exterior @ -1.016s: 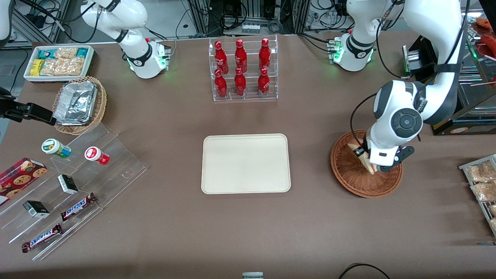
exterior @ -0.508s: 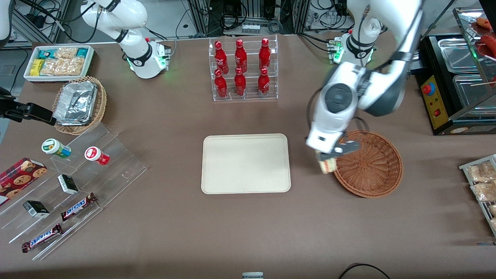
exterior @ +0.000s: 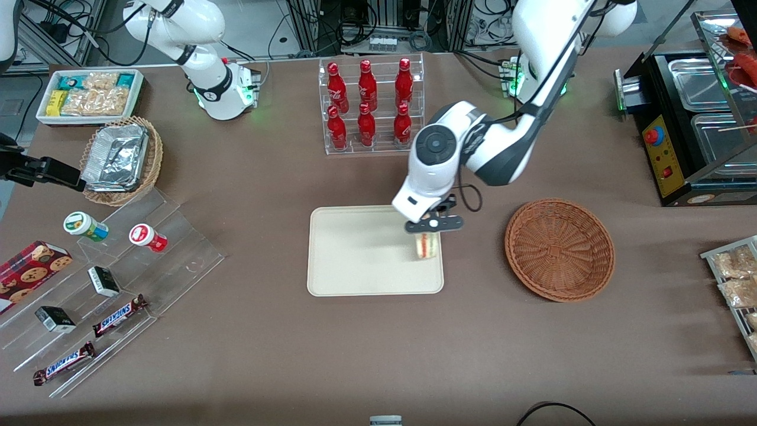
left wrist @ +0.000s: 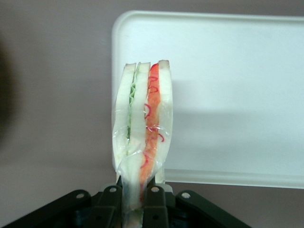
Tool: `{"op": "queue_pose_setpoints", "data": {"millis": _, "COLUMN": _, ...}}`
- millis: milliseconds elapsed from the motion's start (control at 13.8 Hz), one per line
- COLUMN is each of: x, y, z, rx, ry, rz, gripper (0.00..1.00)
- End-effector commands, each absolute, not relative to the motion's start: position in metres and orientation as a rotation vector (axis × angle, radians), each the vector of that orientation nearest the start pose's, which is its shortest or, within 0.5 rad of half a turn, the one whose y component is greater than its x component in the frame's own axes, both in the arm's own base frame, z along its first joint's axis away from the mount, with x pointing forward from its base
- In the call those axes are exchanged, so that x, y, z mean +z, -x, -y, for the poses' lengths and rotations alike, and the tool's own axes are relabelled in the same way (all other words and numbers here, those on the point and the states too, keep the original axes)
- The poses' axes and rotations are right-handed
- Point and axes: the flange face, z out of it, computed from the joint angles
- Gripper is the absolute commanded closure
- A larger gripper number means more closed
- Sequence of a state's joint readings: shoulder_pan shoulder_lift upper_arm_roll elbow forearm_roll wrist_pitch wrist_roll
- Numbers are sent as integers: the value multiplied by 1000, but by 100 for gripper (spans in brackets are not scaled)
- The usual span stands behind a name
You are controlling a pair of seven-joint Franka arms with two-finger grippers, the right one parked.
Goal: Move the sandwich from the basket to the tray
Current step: 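Lift the sandwich and carry it with the left gripper over the cream tray, then lower the sandwich onto the tray and open the left gripper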
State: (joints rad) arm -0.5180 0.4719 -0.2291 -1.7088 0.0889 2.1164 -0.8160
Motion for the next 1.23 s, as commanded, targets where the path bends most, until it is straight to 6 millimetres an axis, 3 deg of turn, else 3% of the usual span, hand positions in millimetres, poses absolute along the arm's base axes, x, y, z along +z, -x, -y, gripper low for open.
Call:
{"op": "queue_pose_setpoints", "data": {"millis": 0, "x": 297, "y": -492, "z": 481, "rx": 104, "ry": 3138, "rz": 30, "gripper": 100}}
{"op": "queue_pose_setpoints", "data": {"millis": 508, "x": 275, "y": -507, "z": 494, "rx": 101, "ry": 3171, "rz": 40, "gripper": 100}}
{"op": "queue_pose_setpoints", "data": {"millis": 1161, "x": 253, "y": -527, "z": 493, "rx": 48, "ry": 3180, "rz": 18, "gripper": 100}}
